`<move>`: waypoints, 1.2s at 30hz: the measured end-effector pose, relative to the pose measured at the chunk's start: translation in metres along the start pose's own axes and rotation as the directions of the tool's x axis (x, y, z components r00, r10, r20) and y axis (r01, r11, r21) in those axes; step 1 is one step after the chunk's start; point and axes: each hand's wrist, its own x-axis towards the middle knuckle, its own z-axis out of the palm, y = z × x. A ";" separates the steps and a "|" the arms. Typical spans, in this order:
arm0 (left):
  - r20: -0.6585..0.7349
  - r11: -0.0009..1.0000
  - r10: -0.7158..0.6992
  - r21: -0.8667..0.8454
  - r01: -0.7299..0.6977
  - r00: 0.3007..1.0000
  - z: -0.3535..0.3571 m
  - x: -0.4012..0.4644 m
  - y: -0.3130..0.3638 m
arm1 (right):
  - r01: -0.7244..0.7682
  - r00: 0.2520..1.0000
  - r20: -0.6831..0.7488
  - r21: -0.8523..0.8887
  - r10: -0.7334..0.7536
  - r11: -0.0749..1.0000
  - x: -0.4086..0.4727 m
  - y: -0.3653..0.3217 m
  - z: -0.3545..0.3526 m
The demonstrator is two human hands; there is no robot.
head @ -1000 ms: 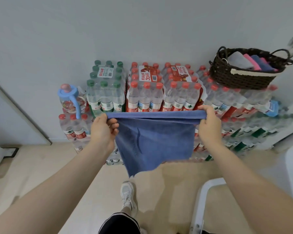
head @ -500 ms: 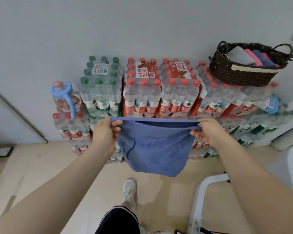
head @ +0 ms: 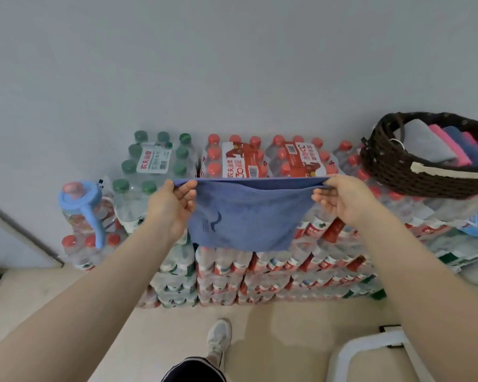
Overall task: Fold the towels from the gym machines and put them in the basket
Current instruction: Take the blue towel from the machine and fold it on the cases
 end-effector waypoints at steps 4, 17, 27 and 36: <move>0.057 0.999 0.018 0.030 -0.020 0.998 0.040 0.049 0.028 | -0.024 1.000 0.001 0.080 0.024 0.997 0.048 -0.041 0.017; 0.085 0.925 -0.057 0.380 0.020 0.995 0.126 0.193 0.056 | 0.069 0.998 -0.010 0.122 -0.068 0.990 0.196 -0.074 0.074; 0.105 0.713 -0.006 0.698 -0.069 0.994 0.094 0.161 0.022 | 0.351 0.910 0.016 -0.560 -0.414 0.750 0.154 -0.014 0.045; -0.015 0.516 -0.027 0.856 0.027 1.000 0.027 0.091 -0.025 | 0.305 0.849 -0.218 -0.542 -0.482 0.783 0.077 0.035 0.008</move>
